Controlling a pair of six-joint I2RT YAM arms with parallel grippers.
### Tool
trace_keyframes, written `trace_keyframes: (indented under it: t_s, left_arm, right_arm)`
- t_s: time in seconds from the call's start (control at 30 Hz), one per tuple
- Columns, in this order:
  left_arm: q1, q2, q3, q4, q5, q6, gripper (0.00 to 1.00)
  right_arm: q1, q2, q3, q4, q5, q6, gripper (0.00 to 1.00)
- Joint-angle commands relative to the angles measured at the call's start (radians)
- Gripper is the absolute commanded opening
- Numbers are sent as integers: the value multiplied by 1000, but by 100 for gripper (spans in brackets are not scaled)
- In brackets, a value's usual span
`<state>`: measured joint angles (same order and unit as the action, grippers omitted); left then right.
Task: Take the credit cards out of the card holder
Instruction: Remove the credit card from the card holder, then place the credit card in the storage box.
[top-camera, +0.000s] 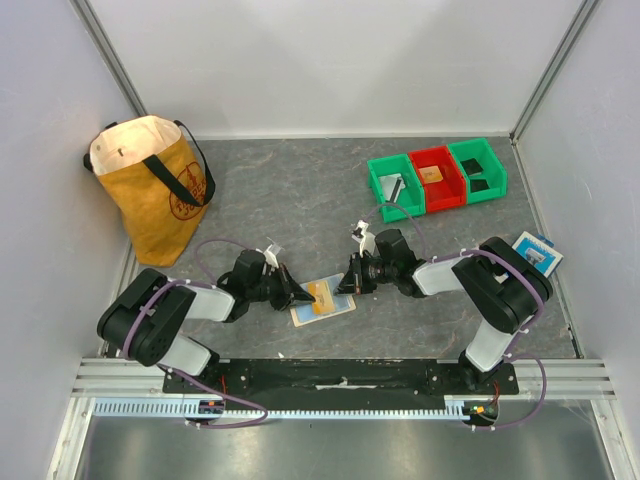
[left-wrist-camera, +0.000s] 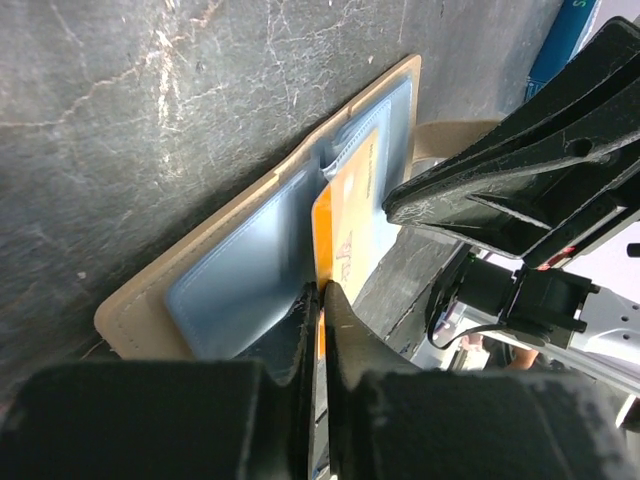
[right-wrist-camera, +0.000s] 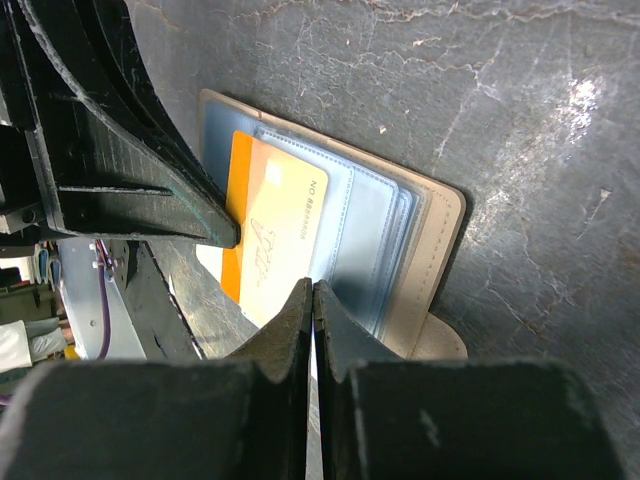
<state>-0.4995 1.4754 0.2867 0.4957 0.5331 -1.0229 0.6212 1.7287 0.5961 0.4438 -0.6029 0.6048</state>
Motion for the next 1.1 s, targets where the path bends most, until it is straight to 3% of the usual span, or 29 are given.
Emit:
trace_keyframes:
  t_s: [0.0, 0.47, 0.8, 0.9, 1.07]
  left_arm:
    - [-2, -18, -18, 40, -5, -6, 2]
    - [26, -348, -113, -230, -134, 14, 2]
    - [27, -759, -152, -425, -278, -5, 2]
    - [29, -878, -170, -428, -303, -38, 2]
    - [29, -1026, -195, -384, -334, -98, 2]
  right_arm:
    - [-15, 0, -15, -77, 77, -45, 7]
    - [-17, -12, -4, -86, 100, -43, 8]
    - [-17, -124, 39, -134, 127, -27, 13]
    - [-15, -173, 41, -120, 127, 2, 22]
    - [-5, -273, -10, 33, 114, 128, 51]
